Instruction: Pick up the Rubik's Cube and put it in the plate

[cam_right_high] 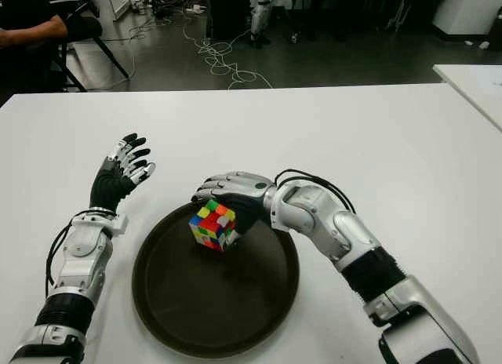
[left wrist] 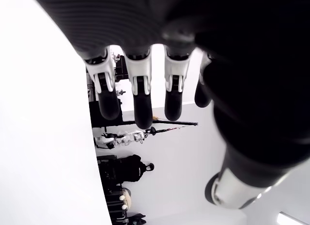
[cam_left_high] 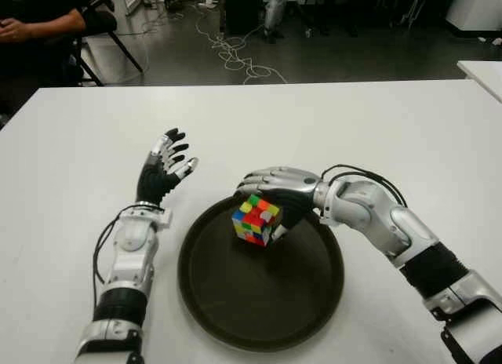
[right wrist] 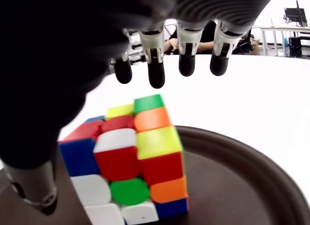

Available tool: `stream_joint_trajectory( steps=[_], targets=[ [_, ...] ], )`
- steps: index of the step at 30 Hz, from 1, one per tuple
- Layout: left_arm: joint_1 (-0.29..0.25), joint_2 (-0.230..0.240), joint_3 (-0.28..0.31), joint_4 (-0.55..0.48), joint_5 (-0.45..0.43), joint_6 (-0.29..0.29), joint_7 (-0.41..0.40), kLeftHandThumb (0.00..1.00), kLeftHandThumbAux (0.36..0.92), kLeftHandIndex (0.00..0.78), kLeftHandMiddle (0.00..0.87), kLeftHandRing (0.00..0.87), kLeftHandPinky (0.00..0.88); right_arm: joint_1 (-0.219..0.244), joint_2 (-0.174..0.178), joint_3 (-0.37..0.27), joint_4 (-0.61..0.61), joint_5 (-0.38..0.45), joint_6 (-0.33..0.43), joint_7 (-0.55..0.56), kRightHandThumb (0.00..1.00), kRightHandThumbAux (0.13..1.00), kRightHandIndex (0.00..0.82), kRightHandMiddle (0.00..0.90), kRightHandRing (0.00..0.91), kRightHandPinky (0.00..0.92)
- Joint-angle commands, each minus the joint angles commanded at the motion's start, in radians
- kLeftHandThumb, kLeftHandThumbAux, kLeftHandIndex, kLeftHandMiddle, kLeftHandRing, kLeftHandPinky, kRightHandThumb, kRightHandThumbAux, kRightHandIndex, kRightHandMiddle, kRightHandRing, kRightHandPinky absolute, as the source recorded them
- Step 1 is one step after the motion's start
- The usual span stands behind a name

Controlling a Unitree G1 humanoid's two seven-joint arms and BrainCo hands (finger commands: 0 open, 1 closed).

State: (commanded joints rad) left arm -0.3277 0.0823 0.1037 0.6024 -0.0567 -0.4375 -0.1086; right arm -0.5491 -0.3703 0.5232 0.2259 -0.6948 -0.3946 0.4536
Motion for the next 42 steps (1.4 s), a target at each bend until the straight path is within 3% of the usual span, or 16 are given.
stream_joint_trajectory(
  steps=[4, 8, 14, 17, 20, 24, 27, 32, 36, 40, 42],
  targets=[
    [-0.003, 0.001, -0.001, 0.004, 0.004, -0.001, 0.003, 0.116, 0.777, 0.11, 0.17, 0.167, 0.179, -0.012, -0.004, -0.008, 0.005, 0.008, -0.005, -0.009, 0.0, 0.685, 0.0, 0.0, 0.0, 0.0],
    [-0.007, 0.009, -0.006, 0.008, 0.018, 0.005, 0.007, 0.116, 0.778, 0.107, 0.168, 0.163, 0.169, -0.038, -0.029, -0.058, -0.002, 0.073, -0.011, 0.016, 0.0, 0.69, 0.0, 0.0, 0.0, 0.0],
    [-0.018, 0.012, -0.005, 0.021, 0.021, 0.006, 0.009, 0.129, 0.777, 0.11, 0.169, 0.163, 0.165, -0.036, -0.052, -0.134, -0.032, 0.165, -0.011, 0.022, 0.0, 0.69, 0.0, 0.0, 0.0, 0.0],
    [-0.023, 0.008, -0.002, 0.023, 0.018, 0.011, 0.011, 0.146, 0.769, 0.112, 0.173, 0.169, 0.177, 0.009, -0.077, -0.217, -0.095, 0.236, -0.033, -0.022, 0.0, 0.697, 0.0, 0.0, 0.0, 0.0],
    [-0.028, 0.007, -0.002, 0.028, 0.018, 0.013, 0.014, 0.152, 0.76, 0.117, 0.176, 0.175, 0.183, 0.055, -0.073, -0.266, -0.126, 0.268, -0.046, -0.075, 0.0, 0.7, 0.0, 0.0, 0.0, 0.001],
    [-0.033, 0.007, -0.003, 0.032, 0.019, 0.018, 0.02, 0.153, 0.756, 0.121, 0.176, 0.177, 0.179, 0.092, -0.053, -0.326, -0.09, 0.314, -0.075, -0.163, 0.0, 0.69, 0.0, 0.0, 0.0, 0.014],
    [-0.044, 0.007, -0.002, 0.052, 0.02, 0.025, 0.026, 0.156, 0.756, 0.119, 0.175, 0.179, 0.186, 0.114, -0.012, -0.394, 0.052, 0.362, -0.167, -0.302, 0.0, 0.694, 0.009, 0.017, 0.017, 0.036],
    [-0.065, 0.009, 0.0, 0.087, 0.021, 0.024, 0.028, 0.166, 0.755, 0.117, 0.175, 0.182, 0.198, 0.083, 0.039, -0.456, 0.263, 0.412, -0.246, -0.436, 0.0, 0.748, 0.049, 0.085, 0.086, 0.096],
    [-0.073, 0.007, -0.003, 0.092, 0.024, 0.023, 0.028, 0.177, 0.755, 0.122, 0.177, 0.186, 0.198, 0.049, 0.075, -0.49, 0.454, 0.436, -0.24, -0.514, 0.014, 0.802, 0.093, 0.145, 0.151, 0.165],
    [-0.073, 0.006, -0.005, 0.089, 0.026, 0.024, 0.027, 0.176, 0.748, 0.127, 0.182, 0.189, 0.195, 0.018, 0.144, -0.535, 0.61, 0.498, -0.179, -0.562, 0.096, 0.831, 0.142, 0.197, 0.203, 0.233],
    [-0.072, 0.003, -0.004, 0.087, 0.024, 0.026, 0.026, 0.174, 0.749, 0.128, 0.184, 0.191, 0.198, -0.04, 0.178, -0.578, 0.721, 0.554, -0.116, -0.557, 0.158, 0.836, 0.173, 0.224, 0.229, 0.26]
  ],
)
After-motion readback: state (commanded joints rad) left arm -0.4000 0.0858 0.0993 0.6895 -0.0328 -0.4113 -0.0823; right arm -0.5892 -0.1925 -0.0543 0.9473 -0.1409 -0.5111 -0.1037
